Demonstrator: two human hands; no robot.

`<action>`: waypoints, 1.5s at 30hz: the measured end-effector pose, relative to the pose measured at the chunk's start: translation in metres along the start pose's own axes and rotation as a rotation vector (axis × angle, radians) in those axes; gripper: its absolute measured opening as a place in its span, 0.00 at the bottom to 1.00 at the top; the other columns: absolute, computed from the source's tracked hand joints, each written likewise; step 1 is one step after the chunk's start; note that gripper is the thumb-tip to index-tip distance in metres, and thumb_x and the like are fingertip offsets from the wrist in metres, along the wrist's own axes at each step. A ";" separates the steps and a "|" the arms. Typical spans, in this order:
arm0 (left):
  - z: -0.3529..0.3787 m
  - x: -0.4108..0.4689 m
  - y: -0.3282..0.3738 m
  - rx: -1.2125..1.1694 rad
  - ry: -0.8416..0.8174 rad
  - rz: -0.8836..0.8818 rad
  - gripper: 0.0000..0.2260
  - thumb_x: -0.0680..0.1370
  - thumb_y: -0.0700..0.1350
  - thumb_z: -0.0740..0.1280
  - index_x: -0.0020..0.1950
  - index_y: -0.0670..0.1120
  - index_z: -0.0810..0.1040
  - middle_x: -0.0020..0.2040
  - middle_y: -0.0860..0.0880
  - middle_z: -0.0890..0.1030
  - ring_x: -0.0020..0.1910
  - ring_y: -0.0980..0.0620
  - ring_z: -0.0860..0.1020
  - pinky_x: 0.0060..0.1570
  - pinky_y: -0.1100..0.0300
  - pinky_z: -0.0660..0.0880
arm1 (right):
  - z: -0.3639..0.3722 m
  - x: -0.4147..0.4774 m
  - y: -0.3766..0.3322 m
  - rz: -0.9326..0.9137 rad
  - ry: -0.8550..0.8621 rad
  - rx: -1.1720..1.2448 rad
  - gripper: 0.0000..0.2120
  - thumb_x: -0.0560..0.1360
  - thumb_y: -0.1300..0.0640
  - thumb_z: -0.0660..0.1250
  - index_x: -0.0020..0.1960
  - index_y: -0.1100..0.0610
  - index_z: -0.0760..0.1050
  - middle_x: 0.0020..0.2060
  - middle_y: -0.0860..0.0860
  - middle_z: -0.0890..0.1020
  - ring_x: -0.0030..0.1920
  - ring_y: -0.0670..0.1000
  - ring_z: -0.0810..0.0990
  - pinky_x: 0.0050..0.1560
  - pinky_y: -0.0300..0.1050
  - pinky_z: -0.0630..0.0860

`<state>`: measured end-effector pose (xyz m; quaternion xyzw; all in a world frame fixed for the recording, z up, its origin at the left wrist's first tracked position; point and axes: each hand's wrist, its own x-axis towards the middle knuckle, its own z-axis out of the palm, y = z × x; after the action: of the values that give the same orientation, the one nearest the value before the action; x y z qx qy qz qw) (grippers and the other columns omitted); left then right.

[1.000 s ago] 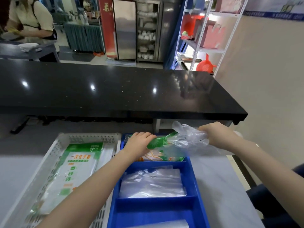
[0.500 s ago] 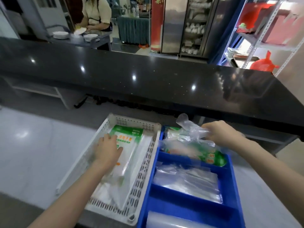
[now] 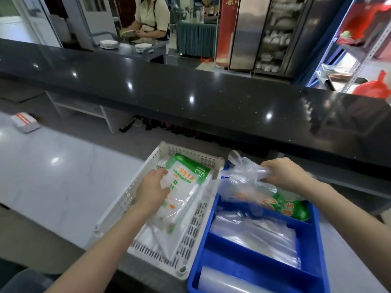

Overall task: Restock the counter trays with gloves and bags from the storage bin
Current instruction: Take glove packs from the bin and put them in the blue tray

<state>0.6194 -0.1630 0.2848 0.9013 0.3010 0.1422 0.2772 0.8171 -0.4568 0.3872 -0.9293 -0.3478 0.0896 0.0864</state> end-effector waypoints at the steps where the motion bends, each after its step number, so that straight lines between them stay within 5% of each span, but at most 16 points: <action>1: -0.003 0.002 0.004 -0.015 0.024 0.022 0.20 0.70 0.42 0.73 0.59 0.54 0.74 0.56 0.53 0.78 0.44 0.58 0.75 0.45 0.62 0.71 | -0.003 -0.002 0.004 0.010 0.005 0.007 0.14 0.70 0.51 0.71 0.29 0.43 0.69 0.29 0.42 0.76 0.38 0.51 0.77 0.36 0.47 0.73; 6: -0.027 0.015 0.041 -0.048 0.036 0.141 0.16 0.71 0.39 0.71 0.52 0.57 0.78 0.48 0.57 0.81 0.46 0.59 0.78 0.46 0.60 0.76 | -0.020 -0.019 0.025 0.075 0.034 0.045 0.16 0.70 0.51 0.72 0.29 0.42 0.69 0.30 0.43 0.77 0.38 0.53 0.77 0.40 0.50 0.77; 15: -0.036 0.023 0.138 0.185 0.042 0.679 0.12 0.74 0.40 0.66 0.54 0.54 0.77 0.48 0.57 0.82 0.45 0.55 0.80 0.38 0.55 0.78 | -0.057 -0.080 0.080 0.219 0.139 0.075 0.14 0.69 0.54 0.72 0.29 0.42 0.73 0.31 0.47 0.80 0.38 0.52 0.79 0.41 0.52 0.78; 21: -0.024 0.013 0.194 0.290 0.056 0.904 0.14 0.74 0.39 0.63 0.56 0.54 0.77 0.45 0.54 0.82 0.41 0.48 0.81 0.34 0.54 0.75 | -0.065 -0.128 0.115 0.303 0.215 0.073 0.17 0.69 0.56 0.74 0.28 0.45 0.70 0.28 0.47 0.78 0.34 0.51 0.76 0.36 0.49 0.73; 25: -0.022 0.007 0.219 0.161 0.132 0.988 0.14 0.69 0.36 0.67 0.49 0.53 0.79 0.41 0.56 0.82 0.36 0.50 0.80 0.28 0.58 0.72 | -0.060 -0.143 0.124 0.336 0.224 0.076 0.22 0.69 0.58 0.74 0.25 0.47 0.64 0.24 0.47 0.72 0.29 0.50 0.70 0.33 0.48 0.66; 32: 0.036 0.009 0.226 -0.037 -0.176 0.947 0.08 0.74 0.41 0.69 0.51 0.51 0.79 0.46 0.55 0.81 0.45 0.55 0.79 0.41 0.54 0.78 | -0.062 -0.152 0.118 0.357 0.196 0.053 0.16 0.68 0.56 0.73 0.28 0.50 0.69 0.26 0.47 0.76 0.32 0.50 0.74 0.34 0.47 0.69; 37: 0.081 0.014 0.220 -0.069 -0.092 0.862 0.06 0.74 0.36 0.68 0.47 0.46 0.79 0.45 0.51 0.80 0.41 0.48 0.78 0.40 0.52 0.76 | -0.057 -0.152 0.114 0.373 0.174 0.024 0.17 0.68 0.55 0.72 0.27 0.48 0.67 0.25 0.46 0.75 0.31 0.48 0.72 0.32 0.46 0.67; 40: 0.093 0.014 0.211 0.059 0.050 1.050 0.07 0.70 0.38 0.74 0.46 0.46 0.81 0.47 0.49 0.81 0.44 0.48 0.80 0.55 0.49 0.75 | -0.054 -0.153 0.115 0.396 0.167 0.017 0.15 0.69 0.53 0.72 0.28 0.48 0.68 0.26 0.47 0.76 0.30 0.46 0.72 0.31 0.45 0.66; 42: 0.098 0.014 0.198 0.241 -0.093 1.111 0.16 0.69 0.51 0.73 0.55 0.49 0.80 0.58 0.48 0.78 0.58 0.49 0.77 0.69 0.41 0.62 | -0.053 -0.153 0.117 0.413 0.161 0.022 0.13 0.69 0.53 0.72 0.29 0.49 0.70 0.27 0.47 0.76 0.30 0.46 0.72 0.31 0.45 0.66; 45: 0.100 0.015 0.187 0.419 -0.292 1.076 0.31 0.65 0.59 0.73 0.67 0.54 0.72 0.68 0.50 0.69 0.67 0.50 0.68 0.74 0.41 0.51 | -0.050 -0.152 0.119 0.416 0.153 0.026 0.09 0.69 0.53 0.72 0.32 0.49 0.74 0.28 0.46 0.78 0.32 0.47 0.74 0.32 0.44 0.68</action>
<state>0.7607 -0.3196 0.3152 0.9729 -0.2175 0.0748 0.0212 0.7911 -0.6510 0.4255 -0.9839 -0.1397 0.0394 0.1039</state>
